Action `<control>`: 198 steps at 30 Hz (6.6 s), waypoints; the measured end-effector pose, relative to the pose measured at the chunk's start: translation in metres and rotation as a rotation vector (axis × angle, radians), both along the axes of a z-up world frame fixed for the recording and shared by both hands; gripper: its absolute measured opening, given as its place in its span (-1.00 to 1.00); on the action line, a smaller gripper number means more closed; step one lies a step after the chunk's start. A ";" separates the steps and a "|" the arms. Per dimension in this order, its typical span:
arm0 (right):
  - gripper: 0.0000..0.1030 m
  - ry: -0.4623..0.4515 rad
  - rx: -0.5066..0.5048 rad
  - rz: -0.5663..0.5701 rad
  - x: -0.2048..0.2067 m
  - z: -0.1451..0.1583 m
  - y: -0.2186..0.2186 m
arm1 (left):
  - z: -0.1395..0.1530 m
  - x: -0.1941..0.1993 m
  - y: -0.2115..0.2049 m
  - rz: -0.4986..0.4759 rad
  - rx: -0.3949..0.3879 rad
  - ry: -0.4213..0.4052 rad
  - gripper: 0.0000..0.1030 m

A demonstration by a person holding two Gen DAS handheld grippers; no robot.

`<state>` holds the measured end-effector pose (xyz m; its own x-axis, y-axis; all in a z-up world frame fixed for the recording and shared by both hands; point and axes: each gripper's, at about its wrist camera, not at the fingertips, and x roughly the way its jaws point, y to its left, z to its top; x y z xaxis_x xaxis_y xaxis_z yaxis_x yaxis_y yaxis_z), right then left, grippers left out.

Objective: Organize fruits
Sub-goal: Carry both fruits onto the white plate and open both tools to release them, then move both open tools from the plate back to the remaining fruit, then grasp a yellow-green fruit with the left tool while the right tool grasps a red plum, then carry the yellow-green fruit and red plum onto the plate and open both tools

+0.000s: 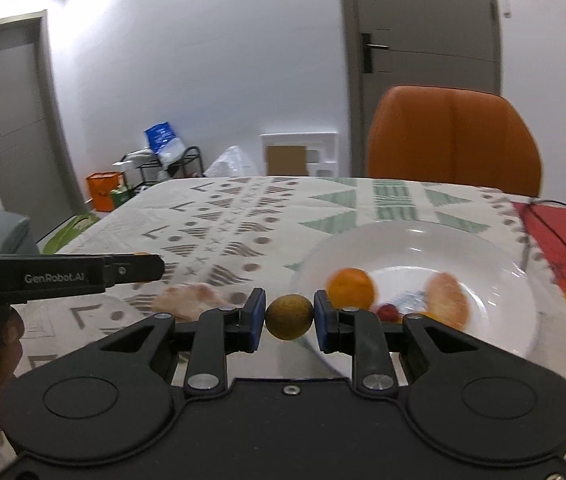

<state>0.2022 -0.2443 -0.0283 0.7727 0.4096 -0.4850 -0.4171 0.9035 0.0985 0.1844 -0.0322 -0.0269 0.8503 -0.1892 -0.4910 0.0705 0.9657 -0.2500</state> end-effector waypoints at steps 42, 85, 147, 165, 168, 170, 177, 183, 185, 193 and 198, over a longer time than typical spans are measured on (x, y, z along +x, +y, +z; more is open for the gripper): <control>-0.30 -0.004 0.113 -0.217 -0.001 -0.022 -0.102 | -0.017 0.047 -0.107 -0.152 0.056 0.066 -0.45; 1.00 -0.072 0.126 -0.039 -0.044 0.005 -0.017 | 0.002 -0.066 0.033 0.159 0.025 0.014 0.66; -0.16 0.101 -0.022 0.131 -0.003 -0.034 0.077 | -0.037 -0.054 0.080 0.197 -0.056 0.088 -0.50; -0.66 0.075 0.030 0.089 -0.011 -0.021 0.051 | -0.017 -0.046 0.053 0.132 -0.041 0.034 -0.50; -0.66 0.058 0.038 0.063 -0.014 -0.016 0.038 | -0.014 -0.042 0.042 0.105 -0.036 0.025 -0.50; -0.66 0.050 0.048 0.042 -0.015 -0.013 0.027 | -0.013 -0.039 0.034 0.088 -0.034 0.020 -0.50; -0.66 0.030 0.061 -0.034 -0.014 -0.009 -0.008 | -0.009 -0.028 0.007 0.028 -0.027 0.006 -0.50; -0.66 0.024 0.069 -0.086 -0.009 -0.009 -0.031 | -0.006 -0.020 -0.015 -0.013 -0.013 -0.002 -0.50; -0.66 0.022 0.069 -0.102 -0.009 -0.010 -0.038 | -0.005 -0.017 -0.020 -0.026 -0.012 -0.005 -0.50; -0.66 0.026 0.078 -0.148 -0.008 -0.012 -0.059 | -0.004 -0.008 -0.045 -0.075 -0.004 -0.009 -0.50; -0.59 0.020 0.092 -0.198 -0.005 -0.014 -0.072 | -0.004 -0.003 -0.058 -0.105 -0.002 -0.005 -0.50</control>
